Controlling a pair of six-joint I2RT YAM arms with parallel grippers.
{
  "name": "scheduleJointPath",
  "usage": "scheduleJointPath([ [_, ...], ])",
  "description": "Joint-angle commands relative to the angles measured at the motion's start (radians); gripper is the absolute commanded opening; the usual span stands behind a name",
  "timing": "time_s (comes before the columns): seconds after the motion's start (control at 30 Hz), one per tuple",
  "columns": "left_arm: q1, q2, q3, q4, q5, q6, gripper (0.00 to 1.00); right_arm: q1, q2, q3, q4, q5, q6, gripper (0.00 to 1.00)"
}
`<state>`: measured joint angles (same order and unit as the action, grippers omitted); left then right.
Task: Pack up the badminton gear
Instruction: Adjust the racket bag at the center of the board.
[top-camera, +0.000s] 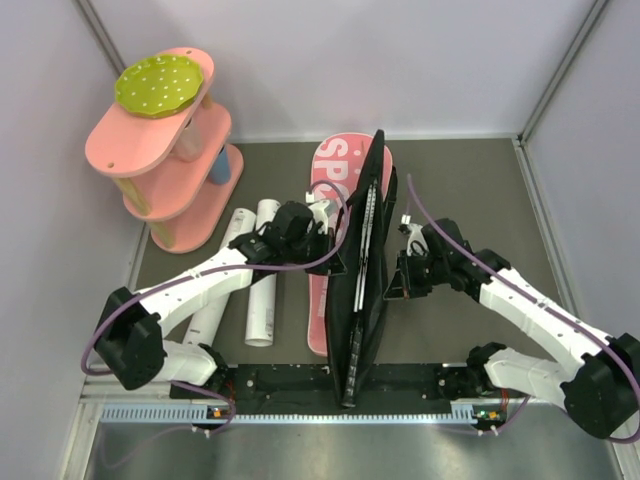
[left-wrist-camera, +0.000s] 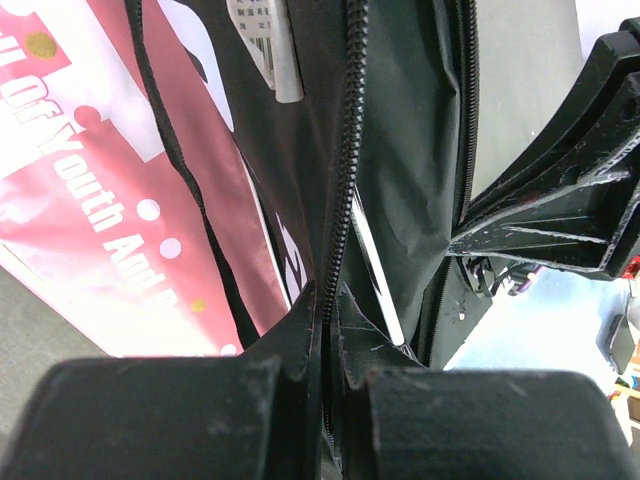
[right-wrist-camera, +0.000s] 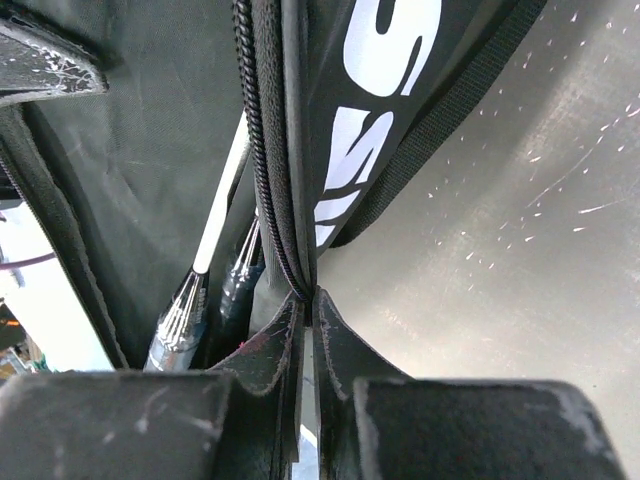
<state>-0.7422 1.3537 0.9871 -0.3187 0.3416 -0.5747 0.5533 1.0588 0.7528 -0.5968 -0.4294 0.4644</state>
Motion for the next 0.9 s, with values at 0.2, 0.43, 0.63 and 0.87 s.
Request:
scheduleJointPath([
  [0.2,-0.003,0.01,-0.039,0.069,0.031,-0.013,0.0,0.01,-0.046,0.149,-0.139,0.15,-0.017,0.3],
  [0.43,-0.005,-0.002,-0.042,0.082,0.046,-0.022,0.0,0.232,-0.085,0.289,-0.198,0.269,0.103,0.52],
  [0.63,-0.005,-0.016,-0.036,0.082,0.054,-0.028,0.0,0.372,-0.069,0.146,0.05,0.17,0.275,0.56],
  [0.87,-0.008,-0.025,-0.034,0.081,0.056,-0.028,0.0,0.431,-0.037,-0.039,0.279,0.107,0.44,0.52],
])
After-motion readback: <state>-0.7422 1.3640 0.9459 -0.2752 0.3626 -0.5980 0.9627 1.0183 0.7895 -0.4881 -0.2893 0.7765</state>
